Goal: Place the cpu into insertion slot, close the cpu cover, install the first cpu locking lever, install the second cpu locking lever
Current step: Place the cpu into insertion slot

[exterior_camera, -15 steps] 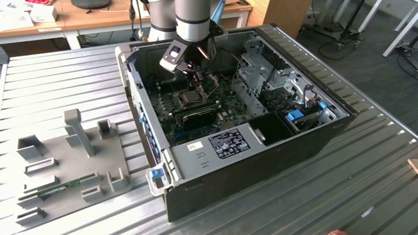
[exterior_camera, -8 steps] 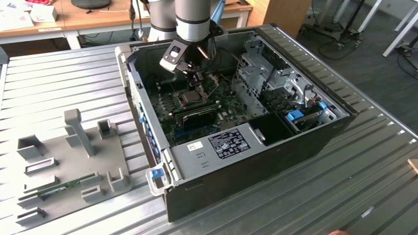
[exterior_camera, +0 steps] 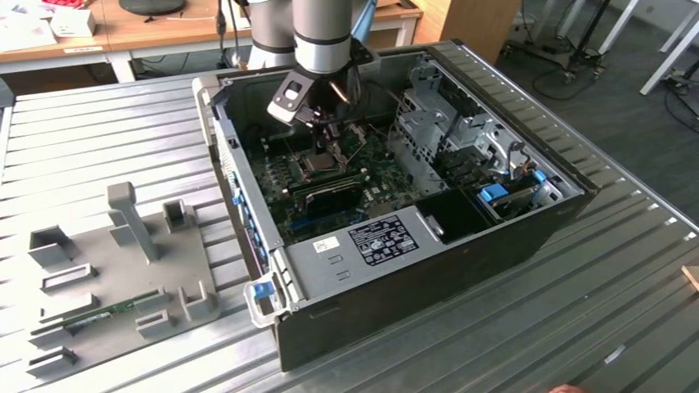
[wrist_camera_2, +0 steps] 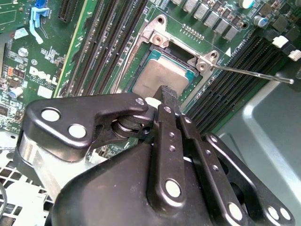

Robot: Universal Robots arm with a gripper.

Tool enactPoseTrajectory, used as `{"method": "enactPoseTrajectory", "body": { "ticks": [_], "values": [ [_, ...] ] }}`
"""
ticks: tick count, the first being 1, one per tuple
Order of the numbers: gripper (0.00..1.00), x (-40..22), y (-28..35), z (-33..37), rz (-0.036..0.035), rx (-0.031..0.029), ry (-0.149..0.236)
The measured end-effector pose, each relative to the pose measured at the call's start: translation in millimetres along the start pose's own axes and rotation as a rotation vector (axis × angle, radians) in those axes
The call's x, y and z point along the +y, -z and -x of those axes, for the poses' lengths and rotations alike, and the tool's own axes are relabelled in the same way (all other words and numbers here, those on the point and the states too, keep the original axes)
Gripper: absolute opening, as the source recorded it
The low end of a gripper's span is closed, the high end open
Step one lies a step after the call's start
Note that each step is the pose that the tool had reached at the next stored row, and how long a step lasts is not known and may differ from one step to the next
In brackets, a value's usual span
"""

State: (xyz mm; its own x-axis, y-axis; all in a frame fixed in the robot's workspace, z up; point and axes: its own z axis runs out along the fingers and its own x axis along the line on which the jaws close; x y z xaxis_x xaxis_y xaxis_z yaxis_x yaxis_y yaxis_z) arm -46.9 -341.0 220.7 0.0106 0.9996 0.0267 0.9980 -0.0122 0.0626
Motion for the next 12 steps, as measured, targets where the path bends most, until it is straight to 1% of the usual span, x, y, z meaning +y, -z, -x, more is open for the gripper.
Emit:
{"method": "enactPoseTrajectory", "body": {
  "ticks": [2, 4, 6, 8, 12],
  "values": [
    [0.11, -0.2, -2.6, 0.1, 0.0000, 0.0000, 0.000],
    [0.11, -0.2, -2.6, 0.1, -0.0002, -0.0004, 0.000],
    [0.11, -0.2, -4.1, 0.1, 0.0001, 0.0001, 0.000],
    [0.11, -0.4, -7.2, 0.2, 0.0000, 0.0000, 0.000],
    [0.11, -0.7, -10.9, 0.3, 0.0001, 0.0000, 0.000]
  ]
}}
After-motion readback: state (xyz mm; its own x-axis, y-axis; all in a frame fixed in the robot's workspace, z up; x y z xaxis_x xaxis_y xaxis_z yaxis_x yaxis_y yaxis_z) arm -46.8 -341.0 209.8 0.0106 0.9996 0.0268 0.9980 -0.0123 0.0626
